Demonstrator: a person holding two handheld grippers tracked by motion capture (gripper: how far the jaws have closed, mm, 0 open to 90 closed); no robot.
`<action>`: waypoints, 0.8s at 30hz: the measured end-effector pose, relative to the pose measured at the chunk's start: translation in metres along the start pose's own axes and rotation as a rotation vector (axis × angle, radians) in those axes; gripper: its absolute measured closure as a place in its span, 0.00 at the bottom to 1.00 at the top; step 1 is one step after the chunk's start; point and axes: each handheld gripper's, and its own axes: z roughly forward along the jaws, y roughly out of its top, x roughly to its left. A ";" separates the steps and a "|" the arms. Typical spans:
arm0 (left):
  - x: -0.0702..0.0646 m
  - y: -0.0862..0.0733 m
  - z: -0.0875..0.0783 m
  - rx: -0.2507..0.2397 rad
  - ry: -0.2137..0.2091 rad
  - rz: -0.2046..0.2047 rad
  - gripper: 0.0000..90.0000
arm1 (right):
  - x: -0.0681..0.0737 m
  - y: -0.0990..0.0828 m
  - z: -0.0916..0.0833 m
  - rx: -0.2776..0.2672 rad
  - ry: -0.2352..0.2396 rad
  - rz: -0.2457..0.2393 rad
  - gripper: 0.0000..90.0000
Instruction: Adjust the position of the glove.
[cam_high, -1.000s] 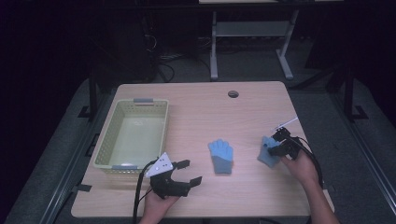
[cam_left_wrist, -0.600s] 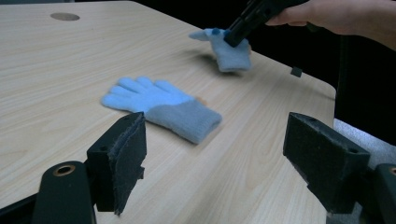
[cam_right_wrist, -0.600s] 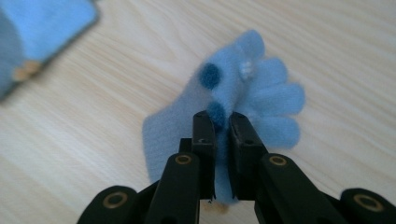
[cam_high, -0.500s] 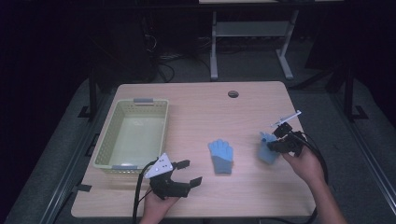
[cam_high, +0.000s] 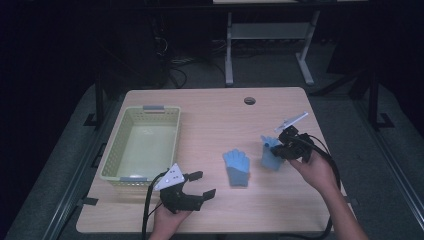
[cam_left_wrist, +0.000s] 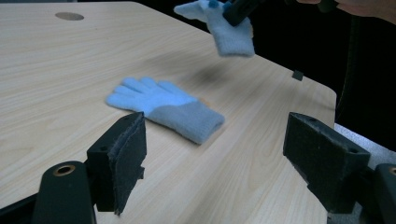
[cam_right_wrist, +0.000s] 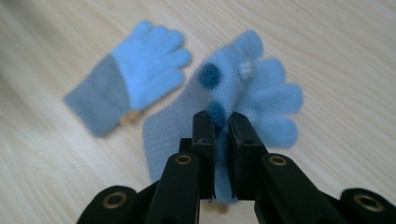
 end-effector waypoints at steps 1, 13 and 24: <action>0.000 0.000 0.000 0.000 0.000 0.000 0.23 | 0.003 0.002 0.000 0.000 0.008 -0.011 0.91; 0.000 0.000 0.001 0.001 -0.003 0.005 0.23 | 0.027 0.027 0.011 0.027 0.073 -0.090 0.91; 0.000 0.000 0.001 0.002 -0.007 -0.005 0.23 | 0.043 0.044 0.024 0.056 0.125 -0.169 0.91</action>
